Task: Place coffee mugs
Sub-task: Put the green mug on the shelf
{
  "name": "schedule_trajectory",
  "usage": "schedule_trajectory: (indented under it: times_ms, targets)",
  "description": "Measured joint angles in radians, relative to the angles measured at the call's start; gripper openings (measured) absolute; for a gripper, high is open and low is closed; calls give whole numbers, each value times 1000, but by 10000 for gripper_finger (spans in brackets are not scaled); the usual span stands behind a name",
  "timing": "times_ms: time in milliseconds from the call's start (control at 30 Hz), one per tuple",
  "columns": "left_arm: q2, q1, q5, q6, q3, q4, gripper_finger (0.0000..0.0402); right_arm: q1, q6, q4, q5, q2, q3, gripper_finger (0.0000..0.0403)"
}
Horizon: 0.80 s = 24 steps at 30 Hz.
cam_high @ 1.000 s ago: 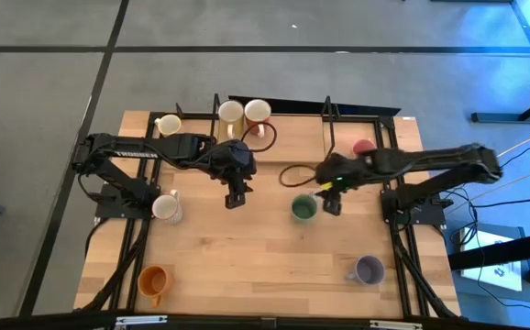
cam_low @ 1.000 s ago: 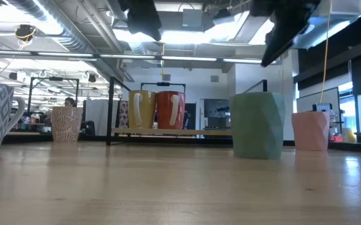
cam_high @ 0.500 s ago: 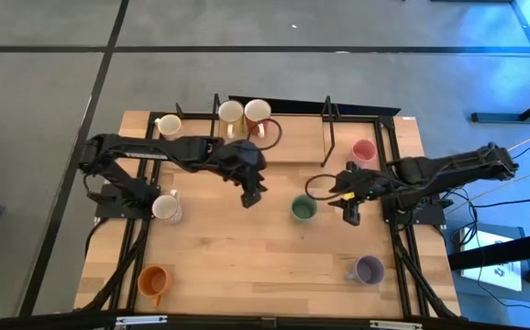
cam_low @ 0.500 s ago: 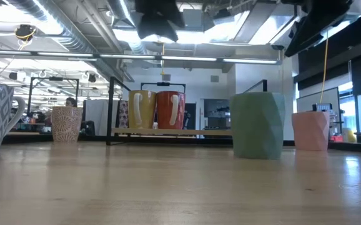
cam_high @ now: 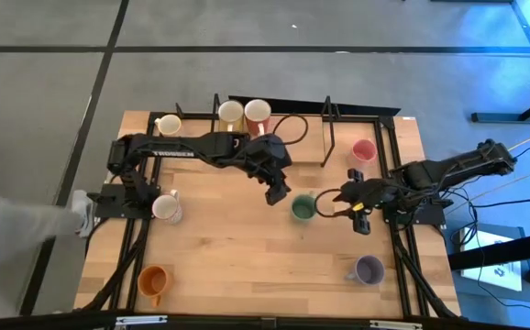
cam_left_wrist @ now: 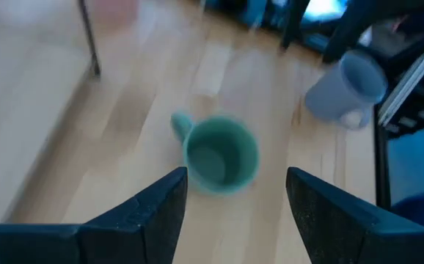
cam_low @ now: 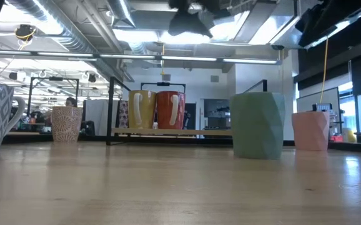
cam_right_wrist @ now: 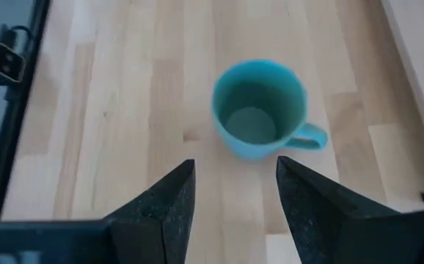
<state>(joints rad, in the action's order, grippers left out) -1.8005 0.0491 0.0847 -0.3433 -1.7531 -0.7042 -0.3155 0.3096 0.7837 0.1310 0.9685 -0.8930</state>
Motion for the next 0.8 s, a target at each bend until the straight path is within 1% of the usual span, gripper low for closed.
schedule_trajectory:
  times_ms: [67, 133, 200, 233, 333, 400, 467, 667, 767, 800]
  targets:
    - [-14, -9, -25, 10, -34, -15, 225, -14, 0, 23, 18, -18, 2, 179]
    - [-29, -16, -54, 11, -54, -12, 225, -21, 0, 11, 47, -32, -1, 179]
    - [-38, -20, -65, 10, -64, -31, 225, -26, 1, 37, 77, -52, 1, 179]
    - [-44, -21, -68, 6, -72, -5, 224, -25, 3, 33, 87, -58, 1, 179]
    - [-48, -24, -71, -3, -88, -51, 224, -25, 5, 63, 116, -90, 1, 179]
    - [-60, -25, -74, -3, -100, -31, 224, -25, 9, 69, 135, -109, 1, 179]
    - [-62, -26, -74, -5, -101, -56, 224, -25, 10, 94, 145, -130, 1, 179]
    - [-74, -34, -83, -17, -106, -40, 224, -25, 48, 126, 150, -196, 1, 179]
    - [-97, -37, -93, -12, -110, 6, 224, -25, 68, 149, 159, -233, 7, 179]
    - [-104, -37, -93, -8, -112, -10, 224, -25, 77, 148, 167, -245, 11, 179]
